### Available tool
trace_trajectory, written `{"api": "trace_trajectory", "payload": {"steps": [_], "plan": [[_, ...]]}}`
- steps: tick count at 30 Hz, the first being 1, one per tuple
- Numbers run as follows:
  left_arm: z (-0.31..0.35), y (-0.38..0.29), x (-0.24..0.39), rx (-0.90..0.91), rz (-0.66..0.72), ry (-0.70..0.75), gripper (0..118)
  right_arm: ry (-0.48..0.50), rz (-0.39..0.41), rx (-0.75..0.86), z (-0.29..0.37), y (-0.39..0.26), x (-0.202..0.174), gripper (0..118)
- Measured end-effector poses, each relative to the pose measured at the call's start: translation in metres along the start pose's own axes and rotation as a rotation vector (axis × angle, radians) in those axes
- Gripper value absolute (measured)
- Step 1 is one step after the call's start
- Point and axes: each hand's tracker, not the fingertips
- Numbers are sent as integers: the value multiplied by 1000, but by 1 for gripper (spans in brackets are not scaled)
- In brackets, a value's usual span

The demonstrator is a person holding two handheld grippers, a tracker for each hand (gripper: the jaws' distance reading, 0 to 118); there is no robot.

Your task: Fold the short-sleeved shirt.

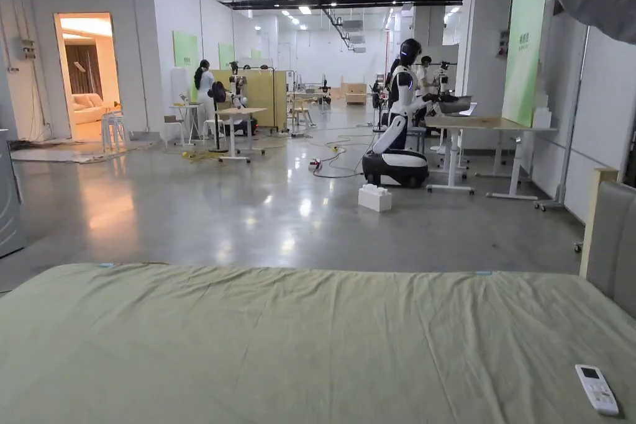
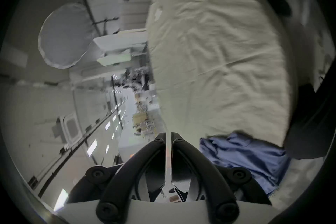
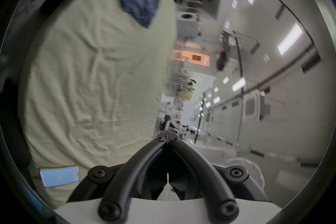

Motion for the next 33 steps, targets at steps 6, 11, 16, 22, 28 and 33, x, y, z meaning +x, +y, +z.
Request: {"api": "trace_trajectory", "payload": {"steps": [6,11,16,22,28,33], "plan": [[4,-9,-63,-30,612,84,4,-76,-393,-67,2,-7,34,0],[49,-86,-118,278,1958,-14,4,-267,-1642,-236,36,-79,79,0],[84,-100,-104,197,2027,169,4,-370,-1960,-114,74,-104,62,0],[91,-95,-110,254,1979,173,4,-295,-2065,-162,73,-109,63,0],[88,-91,-113,227,1910,180,4,-319,-2001,-137,74,-104,66,0],[88,-91,-116,247,1895,198,4,-321,-1994,-129,75,-102,67,0]]}}
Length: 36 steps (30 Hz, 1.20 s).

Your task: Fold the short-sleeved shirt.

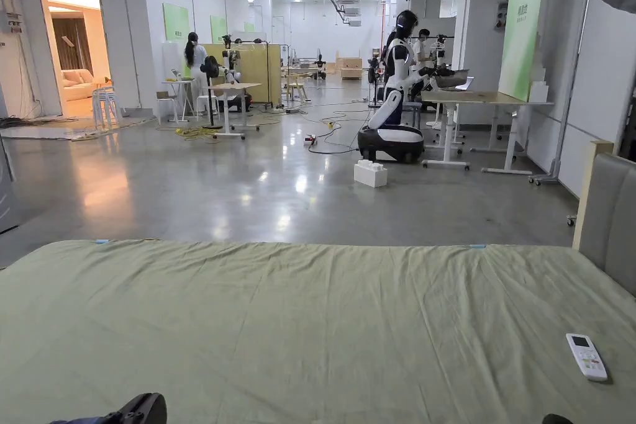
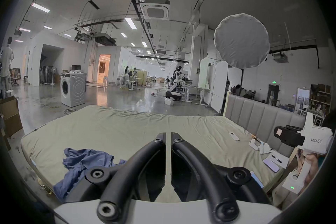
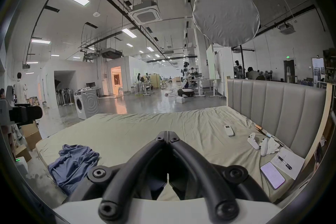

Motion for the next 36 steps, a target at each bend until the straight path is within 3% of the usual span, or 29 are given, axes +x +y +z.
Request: {"api": "trace_trajectory", "payload": {"steps": [9,13,19,26,27,31,36], "plan": [[-2,0,5,0,-33,-16,4,3,11,6,0,1,-2,0],[0,-1,6,-15,-45,-11,4,-26,59,23,1,2,-5,0],[1,-1,2,-22,-60,0,4,-7,6,-18,-1,-4,-2,0],[-1,-7,-16,-64,-50,14,6,13,5,-53,-7,-16,-3,0],[-1,-7,-20,-69,-42,11,11,14,5,-55,-8,-18,-3,0],[-8,-9,-48,-107,44,14,58,33,-3,-71,-11,-28,0,0],[-40,-25,-96,-242,38,103,76,34,-12,-149,-21,-51,7,0]]}}
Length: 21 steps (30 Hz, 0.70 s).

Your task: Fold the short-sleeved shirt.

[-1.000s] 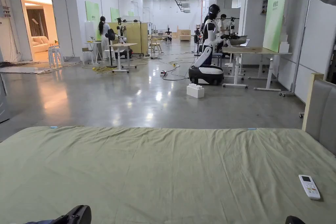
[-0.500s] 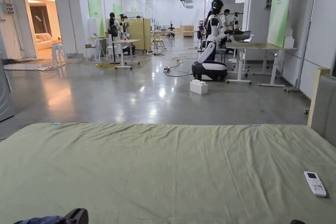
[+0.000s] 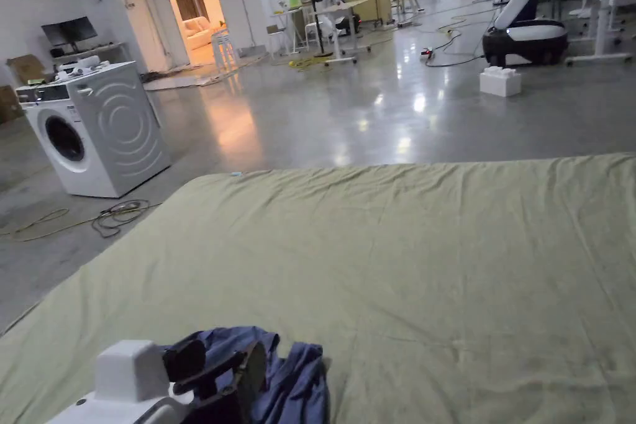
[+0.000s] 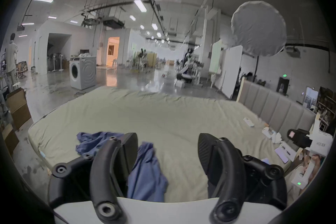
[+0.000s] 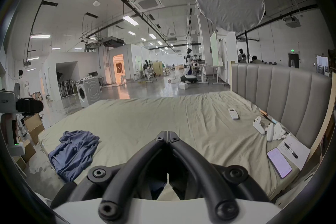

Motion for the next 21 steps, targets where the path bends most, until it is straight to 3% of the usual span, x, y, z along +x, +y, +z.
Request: {"api": "trace_trajectory", "payload": {"steps": [4,8,12,15,19,20,21], "plan": [[-59,-30,-44,-104,-63,108,99,-6,-47,-77,-12,-17,7,0],[-133,-69,-91,-326,-36,112,99,-32,-57,-142,-25,-30,6,0],[-194,-109,-134,-422,54,113,99,-46,-82,-203,-34,-40,4,0],[-232,-133,-155,-495,121,178,100,-30,-149,-252,-37,-51,8,0],[-253,-152,-150,-555,47,205,97,-99,-92,-313,-36,-59,6,0],[-251,-149,-141,-545,26,240,91,-94,-91,-316,-36,-60,6,0],[-251,-144,-137,-553,27,234,73,-92,-91,-319,-35,-61,7,0]]}}
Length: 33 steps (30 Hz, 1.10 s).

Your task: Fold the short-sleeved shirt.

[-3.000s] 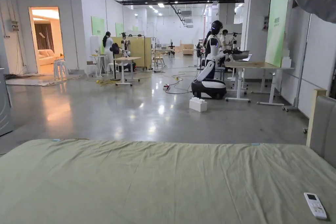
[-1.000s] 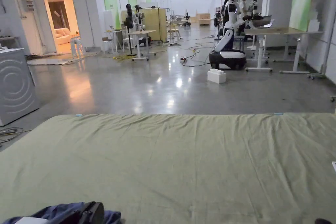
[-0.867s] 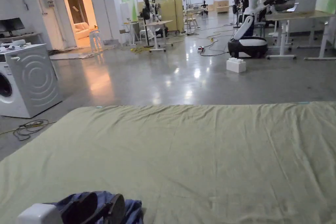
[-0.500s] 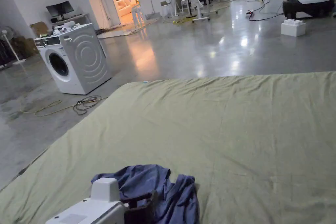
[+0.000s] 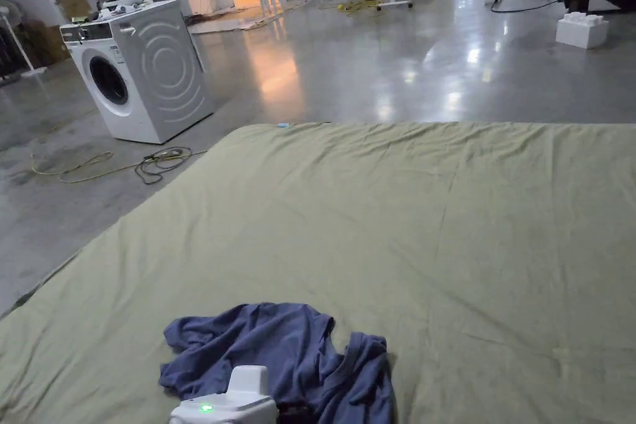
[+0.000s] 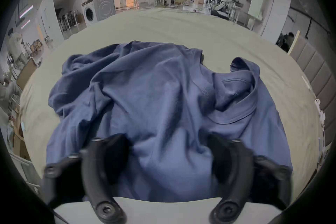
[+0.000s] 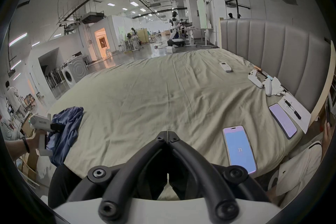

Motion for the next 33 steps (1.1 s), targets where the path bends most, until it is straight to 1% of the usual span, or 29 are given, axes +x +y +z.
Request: {"api": "trace_trajectory", "payload": {"steps": [1,2,3,4,5,6,7,8,9,11,12,16,17,18,20,22,24,27,29,30,32,33], "plan": [[7,2,1,43,-27,-17,27,-2,-3,-6,0,-1,0,0],[7,5,2,52,-59,-13,2,1,-6,-13,0,-2,0,0],[6,8,4,24,-42,-8,3,4,-7,-18,0,-3,-1,0],[1,10,-3,-23,-2,-38,2,5,-8,-22,0,-3,-1,0],[2,14,-10,-21,47,-53,3,6,-7,-23,2,-4,-2,0],[4,20,-15,-32,103,-68,3,8,-7,-21,4,-4,-3,0],[4,28,-21,-47,189,-88,3,17,-5,-13,8,-4,-2,0],[17,38,-27,25,228,-97,3,28,0,-5,11,-4,-2,0],[30,49,-30,91,235,-117,3,35,5,0,12,-4,-1,0],[57,84,-36,169,310,-136,3,37,19,0,17,-6,3,0],[69,99,-37,193,323,-151,3,39,19,2,19,-6,6,0],[117,149,-14,336,216,-191,3,45,-30,25,30,-9,19,0],[129,164,-5,358,230,-230,3,40,-38,28,33,-10,23,0],[138,176,7,379,215,-258,3,33,-49,31,35,-11,27,0],[152,197,46,445,55,-273,3,19,-68,36,40,-14,35,0],[160,211,86,457,-30,-321,3,1,-85,39,45,-17,42,0],[157,211,136,444,-80,-432,3,-15,-99,45,51,-19,48,0],[136,179,219,361,-135,-545,3,-33,-115,47,57,-23,54,0],[122,136,279,270,-208,-643,3,-42,-119,47,62,-26,58,0],[119,114,302,236,-225,-682,2,-47,-117,45,63,-27,59,0],[111,57,355,142,-292,-816,3,-64,-108,39,67,-29,63,0],[111,35,374,120,-318,-848,3,-68,-106,38,68,-30,64,0]]}}
